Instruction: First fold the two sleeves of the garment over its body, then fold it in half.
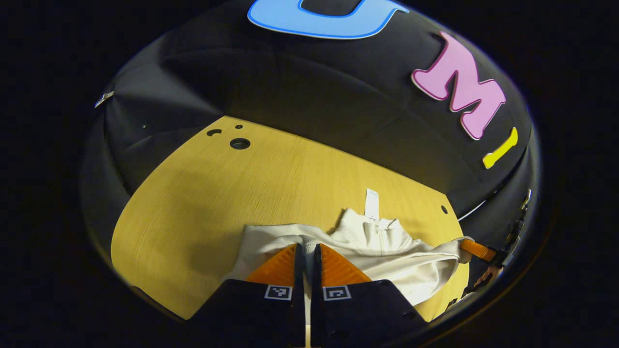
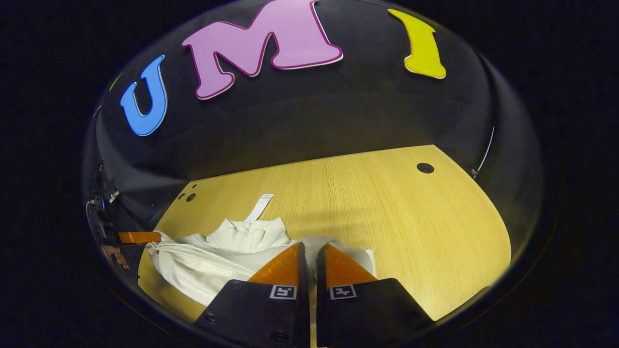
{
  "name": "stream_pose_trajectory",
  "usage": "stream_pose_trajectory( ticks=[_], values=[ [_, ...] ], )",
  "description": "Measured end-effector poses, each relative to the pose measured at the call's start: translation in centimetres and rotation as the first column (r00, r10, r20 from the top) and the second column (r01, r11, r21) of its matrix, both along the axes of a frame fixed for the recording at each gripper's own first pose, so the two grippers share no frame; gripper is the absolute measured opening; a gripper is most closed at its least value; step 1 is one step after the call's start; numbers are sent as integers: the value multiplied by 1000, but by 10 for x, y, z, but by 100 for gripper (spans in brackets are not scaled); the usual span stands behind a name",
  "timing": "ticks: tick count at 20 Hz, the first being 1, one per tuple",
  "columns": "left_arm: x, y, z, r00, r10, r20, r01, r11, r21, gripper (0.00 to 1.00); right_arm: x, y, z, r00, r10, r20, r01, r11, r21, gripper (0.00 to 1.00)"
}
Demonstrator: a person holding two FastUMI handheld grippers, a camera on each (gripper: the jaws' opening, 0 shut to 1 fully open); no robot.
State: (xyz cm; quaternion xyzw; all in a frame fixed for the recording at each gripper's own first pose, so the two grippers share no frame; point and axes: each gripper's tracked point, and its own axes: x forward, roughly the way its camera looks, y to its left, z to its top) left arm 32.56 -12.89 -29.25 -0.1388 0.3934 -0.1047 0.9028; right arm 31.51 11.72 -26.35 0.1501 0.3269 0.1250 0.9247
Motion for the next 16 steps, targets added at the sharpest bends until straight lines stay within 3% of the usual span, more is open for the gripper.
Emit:
stream_pose_trajectory(
  ticks=[12,16],
  values=[
    [24,-7,-60,999,-14,-34,19,984,176,9,16,17,-72,993,29,-118,-33,999,-32,11],
    [25,-7,-60,1000,-15,-1,15,974,224,17,16,20,-77,990,17,-142,-19,1000,-17,23]
  ],
)
